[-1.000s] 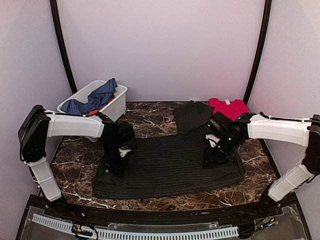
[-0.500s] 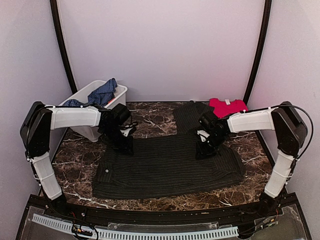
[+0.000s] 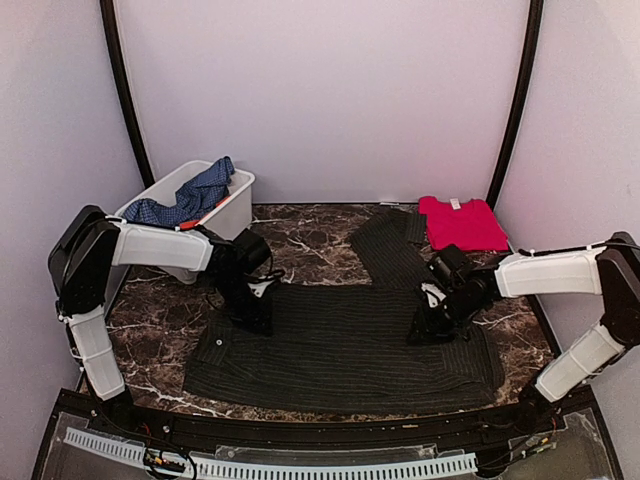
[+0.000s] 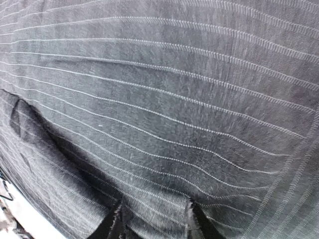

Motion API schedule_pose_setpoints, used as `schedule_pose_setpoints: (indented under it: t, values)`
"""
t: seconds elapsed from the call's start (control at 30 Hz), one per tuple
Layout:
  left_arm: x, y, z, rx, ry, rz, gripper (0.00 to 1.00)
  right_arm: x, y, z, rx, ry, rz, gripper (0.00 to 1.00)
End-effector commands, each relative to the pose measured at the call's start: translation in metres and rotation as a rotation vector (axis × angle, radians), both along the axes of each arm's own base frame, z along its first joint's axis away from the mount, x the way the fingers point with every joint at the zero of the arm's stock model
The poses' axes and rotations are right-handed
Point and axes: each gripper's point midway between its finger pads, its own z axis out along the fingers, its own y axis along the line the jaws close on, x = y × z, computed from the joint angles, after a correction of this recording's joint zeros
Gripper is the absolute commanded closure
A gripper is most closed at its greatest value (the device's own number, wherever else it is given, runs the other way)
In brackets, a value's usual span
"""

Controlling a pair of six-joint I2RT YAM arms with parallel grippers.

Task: Fold and stack the mixed laundry pile
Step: Move the 1/3-folded shirt to the center of the board, then pick up the 1/3-folded shirt from the center of the board.

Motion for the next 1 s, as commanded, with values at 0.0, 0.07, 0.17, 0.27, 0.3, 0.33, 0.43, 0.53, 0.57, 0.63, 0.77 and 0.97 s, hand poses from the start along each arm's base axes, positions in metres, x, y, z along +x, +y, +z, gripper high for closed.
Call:
schedule_pose_setpoints:
  t: [0.0,0.07,0.17,0.27,0.3,0.33,0.43,0.53,0.57,0.63,0.77,0.97]
  values:
    - [0.034,-0.008,0.042,-0.089,-0.133,0.039,0.68,0.043,0.0,0.047,-0.016,-0.194,0.008,0.6]
    - [0.059,-0.004,0.067,-0.149,-0.204,0.098,0.63,0.074,-0.007,0.067,-0.019,-0.28,-0.003,0.58]
    - [0.094,0.011,0.1,-0.21,-0.314,0.198,0.59,0.118,-0.026,0.082,-0.026,-0.355,-0.042,0.57]
    - [0.124,0.027,0.116,-0.186,-0.408,0.256,0.55,0.157,-0.04,0.083,-0.061,-0.384,-0.066,0.6]
    - [0.131,0.036,0.116,-0.16,-0.429,0.274,0.55,0.171,-0.042,0.085,-0.068,-0.398,-0.071,0.61]
    - [0.138,0.038,0.118,-0.152,-0.442,0.279,0.55,0.182,-0.042,0.086,-0.074,-0.411,-0.064,0.62]
    - [0.155,0.054,0.113,-0.116,-0.453,0.303,0.54,0.213,-0.041,0.081,-0.1,-0.433,-0.04,0.62]
    - [0.168,0.064,0.102,-0.078,-0.437,0.317,0.55,0.238,-0.038,0.071,-0.136,-0.438,-0.014,0.63]
    - [0.17,0.067,0.1,-0.069,-0.435,0.323,0.55,0.245,-0.037,0.068,-0.143,-0.438,-0.008,0.63]
    - [0.173,0.07,0.092,-0.049,-0.427,0.315,0.55,0.256,-0.039,0.055,-0.175,-0.421,0.001,0.63]
    - [0.176,0.072,0.082,-0.021,-0.411,0.304,0.55,0.27,-0.037,0.035,-0.205,-0.39,0.021,0.63]
    - [0.176,0.073,0.073,0.003,-0.407,0.279,0.54,0.282,-0.046,0.013,-0.293,-0.368,0.029,0.64]
